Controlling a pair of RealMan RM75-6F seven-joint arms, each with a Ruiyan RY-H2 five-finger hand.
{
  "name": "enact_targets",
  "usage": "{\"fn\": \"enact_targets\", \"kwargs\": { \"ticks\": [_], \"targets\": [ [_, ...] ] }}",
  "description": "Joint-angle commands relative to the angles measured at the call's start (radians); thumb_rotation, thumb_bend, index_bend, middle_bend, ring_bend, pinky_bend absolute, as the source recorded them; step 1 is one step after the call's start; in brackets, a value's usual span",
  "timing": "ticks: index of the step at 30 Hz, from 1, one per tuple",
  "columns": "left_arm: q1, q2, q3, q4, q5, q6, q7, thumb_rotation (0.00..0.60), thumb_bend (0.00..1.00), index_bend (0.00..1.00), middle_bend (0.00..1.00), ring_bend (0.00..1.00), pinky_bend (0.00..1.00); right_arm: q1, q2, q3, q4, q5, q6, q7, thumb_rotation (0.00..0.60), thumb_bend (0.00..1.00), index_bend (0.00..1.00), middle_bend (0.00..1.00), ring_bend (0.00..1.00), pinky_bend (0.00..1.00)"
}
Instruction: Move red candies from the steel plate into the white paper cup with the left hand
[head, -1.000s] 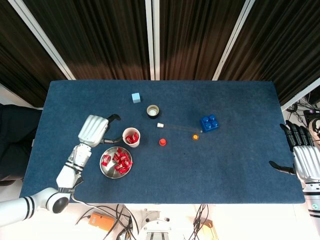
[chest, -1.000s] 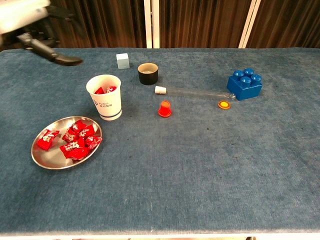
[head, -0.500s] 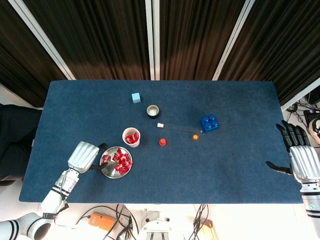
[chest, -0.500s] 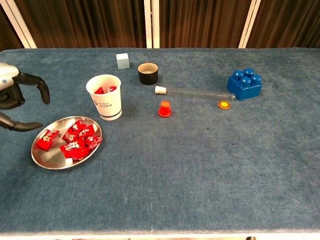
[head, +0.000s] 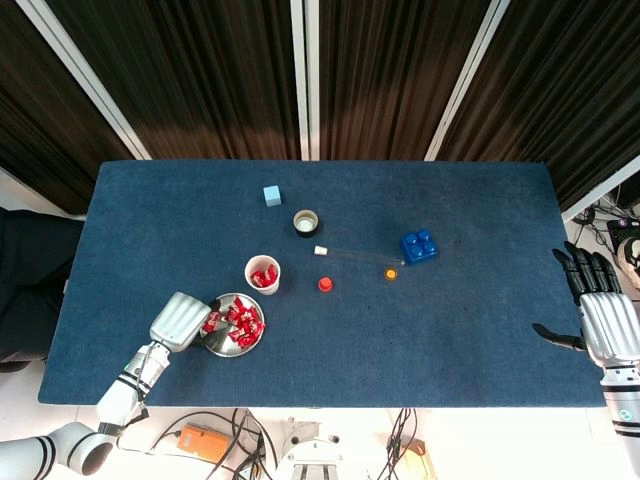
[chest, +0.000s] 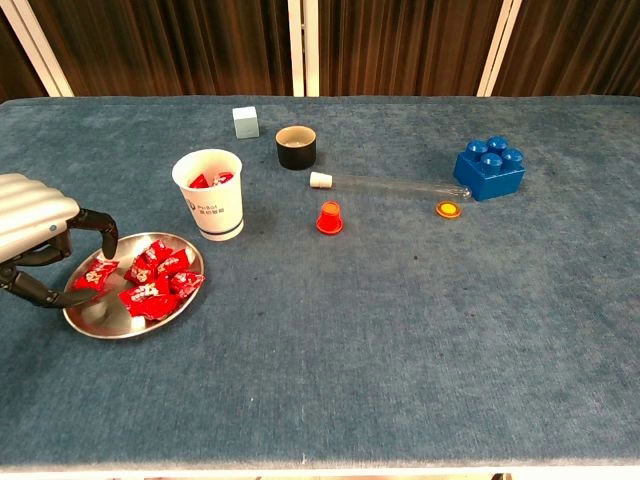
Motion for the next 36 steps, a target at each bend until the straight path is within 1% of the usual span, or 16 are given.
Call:
{"fn": "enact_targets", "kwargs": {
  "ticks": [1,6,12,15,20,24,28,31,33,36],
  "targets": [
    [0.001,-0.007,-0.004,0.01,-0.006,-0.009,0.006,0.536,0.23,0.42,0.97,0.89,0.76,0.0,0.0,0.0,0.0,0.001,0.0,0.0,0.6,0.1,0.0,0.0,0.0,0.0],
    [-0.001,-0.016,-0.008,0.034,-0.009,-0.024,0.015,0.537,0.23,0.43,0.97,0.89,0.76,0.0,0.0,0.0,-0.001,0.001,-0.001,-0.003,0.6,0.1,0.0,0.0,0.0,0.0],
    [-0.002,-0.023,-0.007,0.054,-0.009,-0.045,0.013,0.539,0.28,0.49,0.97,0.89,0.75,0.001,-0.002,0.0,-0.001,0.005,-0.005,-0.004,0.6,0.1,0.0,0.0,0.0,0.0],
    [-0.003,-0.026,-0.008,0.056,0.0,-0.047,-0.009,0.542,0.3,0.51,0.97,0.89,0.75,0.001,-0.001,0.001,-0.002,0.005,-0.004,-0.004,0.6,0.1,0.0,0.0,0.0,0.0],
    [-0.005,-0.024,-0.013,0.056,0.021,-0.041,-0.049,0.549,0.37,0.57,0.97,0.9,0.75,0.0,0.001,0.001,-0.003,0.004,-0.002,-0.002,0.6,0.1,0.0,0.0,0.0,0.0],
    [-0.008,0.002,-0.028,0.013,0.028,-0.033,-0.105,0.551,0.38,0.58,0.97,0.9,0.75,-0.001,0.001,0.003,-0.002,0.006,0.002,-0.001,0.6,0.1,0.0,0.0,0.0,0.0],
    [-0.015,0.047,-0.074,-0.059,0.033,0.001,-0.178,0.552,0.38,0.58,0.97,0.9,0.75,-0.002,0.0,0.002,0.0,0.006,0.001,-0.001,0.6,0.1,0.0,0.0,0.0,0.0],
    [-0.035,0.077,-0.131,-0.114,0.031,0.022,-0.226,0.552,0.38,0.58,0.97,0.9,0.75,0.0,-0.001,0.003,0.002,0.007,-0.001,0.0,0.6,0.1,0.0,0.0,0.0,0.0],
    [-0.054,0.087,-0.164,-0.135,0.022,0.019,-0.235,0.551,0.38,0.58,0.97,0.9,0.75,0.0,-0.001,0.003,0.002,0.006,-0.002,0.001,0.6,0.1,0.0,0.0,0.0,0.0],
    [-0.095,0.089,-0.211,-0.153,-0.012,-0.02,-0.236,0.551,0.37,0.58,0.97,0.9,0.75,-0.001,0.0,0.003,0.004,0.007,-0.002,0.002,0.6,0.1,0.0,0.0,0.0,0.0]
  ]
}}
